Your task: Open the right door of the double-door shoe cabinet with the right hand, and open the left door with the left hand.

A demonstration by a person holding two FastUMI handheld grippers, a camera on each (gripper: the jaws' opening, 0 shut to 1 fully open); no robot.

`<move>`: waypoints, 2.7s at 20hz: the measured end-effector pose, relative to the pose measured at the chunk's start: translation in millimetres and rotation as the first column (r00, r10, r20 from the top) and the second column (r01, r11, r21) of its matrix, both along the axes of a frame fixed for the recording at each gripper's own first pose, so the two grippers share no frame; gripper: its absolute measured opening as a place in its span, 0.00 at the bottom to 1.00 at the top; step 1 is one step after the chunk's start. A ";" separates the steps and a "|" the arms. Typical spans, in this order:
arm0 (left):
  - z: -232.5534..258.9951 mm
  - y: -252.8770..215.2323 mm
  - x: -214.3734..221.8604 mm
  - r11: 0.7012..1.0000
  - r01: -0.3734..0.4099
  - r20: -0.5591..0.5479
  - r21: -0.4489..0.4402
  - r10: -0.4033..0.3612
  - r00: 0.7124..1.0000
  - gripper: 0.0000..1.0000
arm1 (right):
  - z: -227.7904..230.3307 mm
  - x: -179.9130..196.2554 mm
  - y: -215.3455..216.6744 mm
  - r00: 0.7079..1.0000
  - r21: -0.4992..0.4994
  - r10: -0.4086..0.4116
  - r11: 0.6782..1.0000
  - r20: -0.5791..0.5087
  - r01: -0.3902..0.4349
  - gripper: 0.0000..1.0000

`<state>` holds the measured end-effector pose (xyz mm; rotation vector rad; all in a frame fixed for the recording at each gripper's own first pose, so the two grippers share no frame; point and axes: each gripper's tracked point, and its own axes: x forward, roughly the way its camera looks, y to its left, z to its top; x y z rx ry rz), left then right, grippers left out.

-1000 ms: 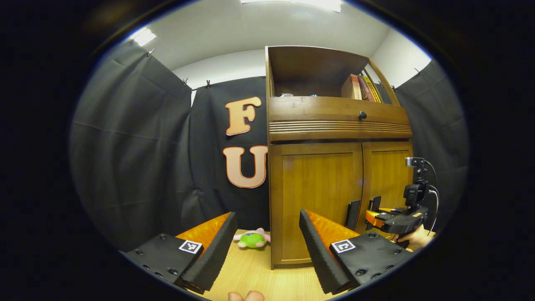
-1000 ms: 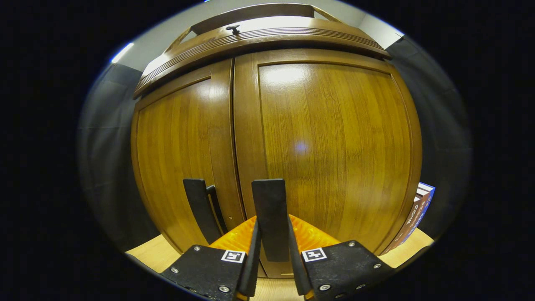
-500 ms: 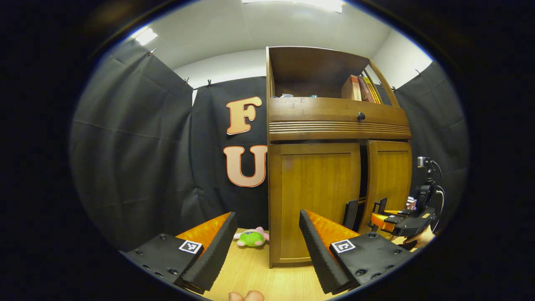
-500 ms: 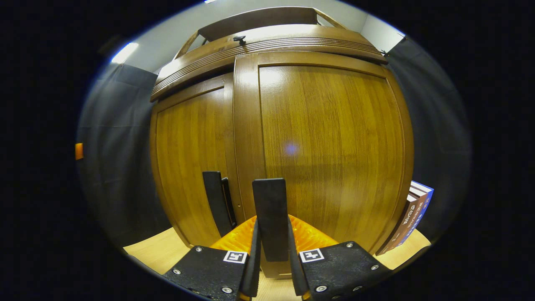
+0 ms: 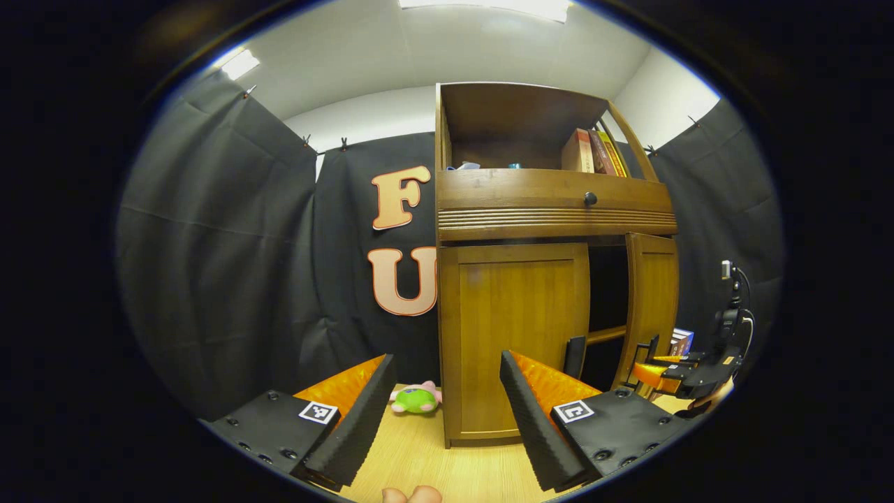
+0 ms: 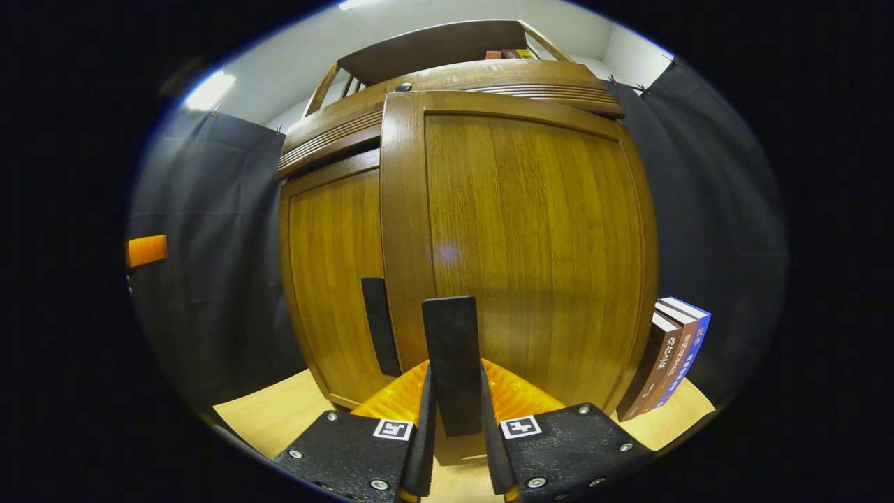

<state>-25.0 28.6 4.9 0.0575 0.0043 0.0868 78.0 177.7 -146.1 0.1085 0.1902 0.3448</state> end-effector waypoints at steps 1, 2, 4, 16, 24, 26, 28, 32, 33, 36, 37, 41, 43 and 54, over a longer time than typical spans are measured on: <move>0.4 -2.1 -1.0 1.000 0.003 0.001 0.000 -0.003 1.000 0.95 | 2.2 -5.0 -5.1 1.000 0.000 0.001 1.000 0.001 -0.001 0.31; 1.3 -4.5 -2.4 1.000 0.007 0.002 0.000 -0.007 1.000 0.95 | 3.3 -10.3 -9.9 1.000 -0.001 0.002 1.000 0.002 -0.002 0.31; 3.5 -8.5 -4.6 1.000 0.013 0.005 -0.001 -0.013 1.000 0.95 | 6.6 -20.8 -17.2 1.000 -0.003 0.005 1.000 0.010 -0.005 0.31; 8.2 -43.4 -15.0 0.997 0.078 0.004 -0.004 -0.078 0.997 0.95 | 17.5 -67.1 -68.8 0.999 -0.014 -0.031 0.999 0.009 0.031 0.30; 5.5 -58.7 -12.1 0.993 0.109 -0.001 -0.036 -0.109 0.994 0.95 | 17.0 -89.6 -112.0 0.994 -0.046 -0.108 0.993 0.019 0.109 0.23; 4.1 -63.9 -10.8 0.992 0.120 -0.005 -0.042 -0.120 0.993 0.95 | 16.5 -92.4 -122.2 0.992 -0.055 -0.124 0.991 0.021 0.125 0.12; 2.6 -69.2 -9.5 0.990 0.131 -0.009 -0.045 -0.132 0.991 0.95 | 16.5 -95.7 -132.2 0.990 -0.062 -0.142 0.988 0.020 0.143 0.18; 1.4 -76.3 -5.4 0.989 0.140 -0.011 -0.044 -0.141 0.990 0.95 | 17.5 -101.7 -152.2 0.984 -0.090 -0.177 0.980 0.031 0.179 0.24; 0.9 -78.1 -5.2 0.989 0.142 -0.012 -0.044 -0.143 0.990 0.95 | 17.8 -102.5 -155.9 0.982 -0.088 -0.186 0.978 0.028 0.187 0.13; -0.3 -80.4 -2.0 0.989 0.141 -0.013 -0.040 -0.141 0.990 0.95 | 17.6 -105.1 -171.7 0.976 -0.082 -0.215 0.973 0.022 0.216 0.11; -0.7 -81.8 -0.4 0.989 0.141 -0.014 -0.039 -0.141 0.990 0.95 | 18.0 -105.9 -180.3 0.973 -0.080 -0.230 0.970 0.020 0.231 0.09; -4.4 -86.3 4.0 0.989 0.143 -0.024 -0.046 -0.144 0.989 0.95 | 18.1 -106.0 -199.6 0.967 -0.096 -0.253 0.963 0.017 0.253 0.07; -6.3 -87.4 6.2 0.988 0.144 -0.030 -0.050 -0.146 0.989 0.95 | 16.9 -104.5 -207.4 0.967 -0.098 -0.254 0.962 0.014 0.254 0.07; -20.0 -110.0 25.8 0.986 0.161 -0.054 -0.047 -0.164 0.985 0.97 | 10.6 -105.5 -259.0 0.949 -0.106 -0.314 0.944 0.014 0.313 0.06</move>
